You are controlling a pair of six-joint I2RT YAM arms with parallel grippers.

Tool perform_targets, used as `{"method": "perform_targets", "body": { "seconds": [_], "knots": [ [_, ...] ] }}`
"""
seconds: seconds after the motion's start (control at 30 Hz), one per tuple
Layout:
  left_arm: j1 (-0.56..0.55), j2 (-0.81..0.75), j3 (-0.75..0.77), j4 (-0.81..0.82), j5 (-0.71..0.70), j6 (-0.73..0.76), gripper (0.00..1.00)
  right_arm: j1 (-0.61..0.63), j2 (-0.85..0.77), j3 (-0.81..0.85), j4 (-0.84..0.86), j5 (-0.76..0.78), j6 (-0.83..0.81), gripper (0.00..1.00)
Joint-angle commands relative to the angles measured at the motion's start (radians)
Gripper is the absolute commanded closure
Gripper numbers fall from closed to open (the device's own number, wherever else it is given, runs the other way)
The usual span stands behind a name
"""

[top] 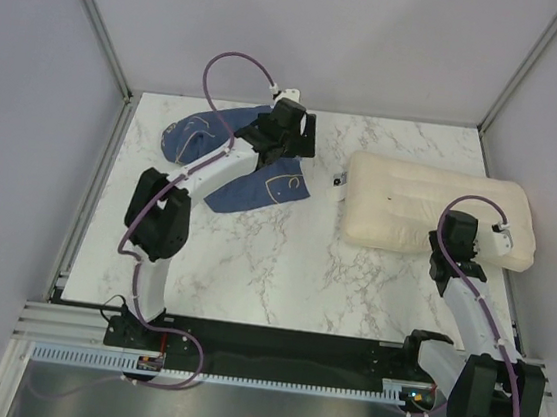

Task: Put the pillow into the pillowcase

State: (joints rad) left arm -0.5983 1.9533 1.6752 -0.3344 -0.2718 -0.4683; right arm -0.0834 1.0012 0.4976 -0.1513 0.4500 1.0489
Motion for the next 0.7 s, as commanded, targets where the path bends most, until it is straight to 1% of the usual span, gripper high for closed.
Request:
{"method": "perform_targets", "body": {
  "seconds": [0.0, 0.03, 0.13, 0.2, 0.23, 0.3, 0.33, 0.37, 0.4, 0.43, 0.47, 0.5, 0.53, 0.6, 0.63, 0.67],
  "knots": [
    [-0.008, 0.14, 0.195, -0.175, -0.067, 0.075, 0.02, -0.009, -0.027, 0.032, 0.062, 0.03, -0.038, 1.0],
    [-0.008, 0.178, 0.233, -0.233, -0.093, 0.083, 0.02, -0.01, -0.029, 0.035, 0.064, 0.024, -0.043, 1.0],
    [-0.008, 0.286, 0.346, -0.299, -0.107, 0.102, 0.04, -0.01, -0.041, 0.038, 0.064, 0.021, -0.053, 1.0],
    [-0.008, 0.34, 0.391, -0.31, -0.103, 0.112, 0.09, -0.01, -0.056, 0.035, 0.064, 0.016, -0.058, 0.99],
    [-0.006, 0.354, 0.417, -0.321, -0.098, 0.118, 0.19, -0.01, -0.059, 0.033, 0.064, 0.015, -0.061, 0.99],
    [-0.005, 0.374, 0.437, -0.328, -0.092, 0.126, 0.33, -0.01, -0.07, 0.032, 0.062, 0.012, -0.064, 0.99],
    [-0.003, 0.384, 0.443, -0.334, -0.08, 0.132, 0.44, -0.01, -0.072, 0.032, 0.062, 0.009, -0.07, 0.99],
    [0.003, 0.381, 0.448, -0.344, -0.067, 0.134, 0.68, -0.01, -0.072, 0.033, 0.064, 0.0, -0.075, 0.99],
    [0.006, 0.377, 0.448, -0.347, -0.055, 0.132, 0.78, -0.01, -0.073, 0.033, 0.062, -0.005, -0.079, 0.99],
    [0.012, 0.359, 0.443, -0.351, -0.014, 0.134, 0.86, -0.01, -0.073, 0.033, 0.062, -0.011, -0.087, 0.99],
    [0.026, 0.349, 0.44, -0.363, 0.015, 0.132, 0.98, -0.01, -0.072, 0.032, 0.062, -0.025, -0.096, 1.0],
    [0.035, 0.335, 0.431, -0.373, 0.046, 0.131, 0.98, -0.01, -0.073, 0.03, 0.061, -0.033, -0.102, 1.0],
    [0.043, 0.317, 0.419, -0.377, 0.107, 0.128, 0.98, -0.01, -0.075, 0.03, 0.058, -0.04, -0.118, 1.0],
    [0.066, 0.228, 0.348, -0.377, 0.181, 0.137, 0.98, -0.01, -0.087, 0.022, 0.049, -0.053, -0.135, 1.0],
    [0.072, 0.193, 0.318, -0.377, 0.262, 0.151, 0.98, -0.01, -0.093, 0.022, 0.041, -0.054, -0.142, 1.0],
    [0.083, 0.108, 0.287, -0.377, 0.313, 0.158, 0.98, -0.01, -0.099, 0.021, 0.038, -0.056, -0.157, 1.0]
  ]
}}
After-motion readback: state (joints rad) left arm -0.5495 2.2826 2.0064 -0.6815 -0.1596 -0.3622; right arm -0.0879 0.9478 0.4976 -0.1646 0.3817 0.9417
